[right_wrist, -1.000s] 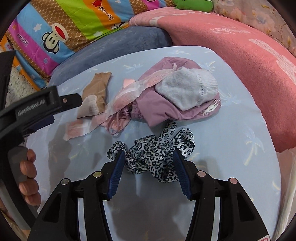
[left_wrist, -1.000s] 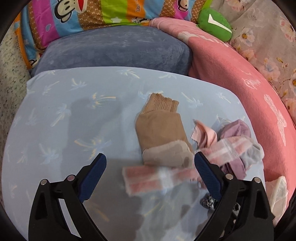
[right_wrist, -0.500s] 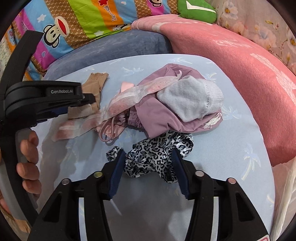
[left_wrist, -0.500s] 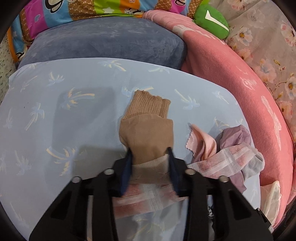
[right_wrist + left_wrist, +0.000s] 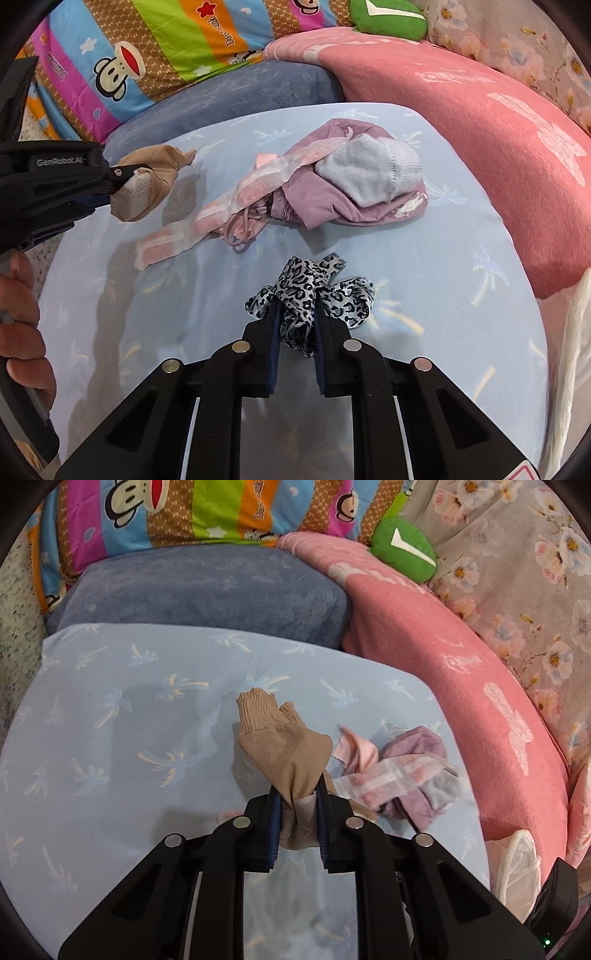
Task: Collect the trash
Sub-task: 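Lift the stocking and leopard scrunchie and carry both over the white bin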
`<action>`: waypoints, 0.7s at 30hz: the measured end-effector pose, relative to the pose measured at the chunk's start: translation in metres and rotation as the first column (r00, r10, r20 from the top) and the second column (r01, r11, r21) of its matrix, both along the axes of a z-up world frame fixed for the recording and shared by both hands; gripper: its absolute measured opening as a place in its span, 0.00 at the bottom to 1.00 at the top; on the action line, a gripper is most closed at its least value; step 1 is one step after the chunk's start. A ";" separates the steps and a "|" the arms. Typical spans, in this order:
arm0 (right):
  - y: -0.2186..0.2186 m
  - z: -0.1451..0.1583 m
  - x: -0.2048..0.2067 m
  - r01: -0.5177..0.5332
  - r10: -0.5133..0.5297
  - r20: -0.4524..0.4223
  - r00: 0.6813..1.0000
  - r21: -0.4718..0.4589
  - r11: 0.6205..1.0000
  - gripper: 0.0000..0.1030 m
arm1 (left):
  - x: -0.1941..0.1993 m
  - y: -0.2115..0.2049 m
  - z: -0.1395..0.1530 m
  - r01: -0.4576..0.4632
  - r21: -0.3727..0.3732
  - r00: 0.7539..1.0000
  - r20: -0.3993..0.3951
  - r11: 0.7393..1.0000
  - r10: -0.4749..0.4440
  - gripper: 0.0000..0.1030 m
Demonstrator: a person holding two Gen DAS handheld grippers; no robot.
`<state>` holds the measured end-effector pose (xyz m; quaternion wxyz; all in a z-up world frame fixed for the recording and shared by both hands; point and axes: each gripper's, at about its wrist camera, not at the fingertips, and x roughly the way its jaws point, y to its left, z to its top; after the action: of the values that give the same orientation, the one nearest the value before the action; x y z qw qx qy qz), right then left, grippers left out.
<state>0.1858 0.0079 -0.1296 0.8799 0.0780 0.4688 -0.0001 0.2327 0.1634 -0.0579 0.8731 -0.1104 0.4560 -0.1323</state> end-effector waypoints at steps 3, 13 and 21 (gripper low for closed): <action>0.001 0.015 -0.020 0.005 -0.005 0.030 1.000 -0.002 1.000 0.13 | -0.017 -0.001 0.015 0.006 -0.013 1.000 0.028 1.000 -0.006 0.16; -0.013 0.065 -0.092 0.037 -0.036 0.128 0.991 -0.009 0.999 0.14 | -0.083 -0.027 0.041 0.071 0.008 0.995 0.076 0.997 -0.071 0.16; -0.050 0.079 -0.144 0.106 -0.103 0.169 0.980 -0.010 0.994 0.14 | -0.125 -0.064 0.039 0.148 0.034 0.985 0.081 0.988 -0.150 0.16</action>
<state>0.0416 -0.0423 -0.0502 0.9159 0.0937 0.3879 -0.0443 0.1081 0.0989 -0.0192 0.8805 -0.0581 0.4281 -0.1953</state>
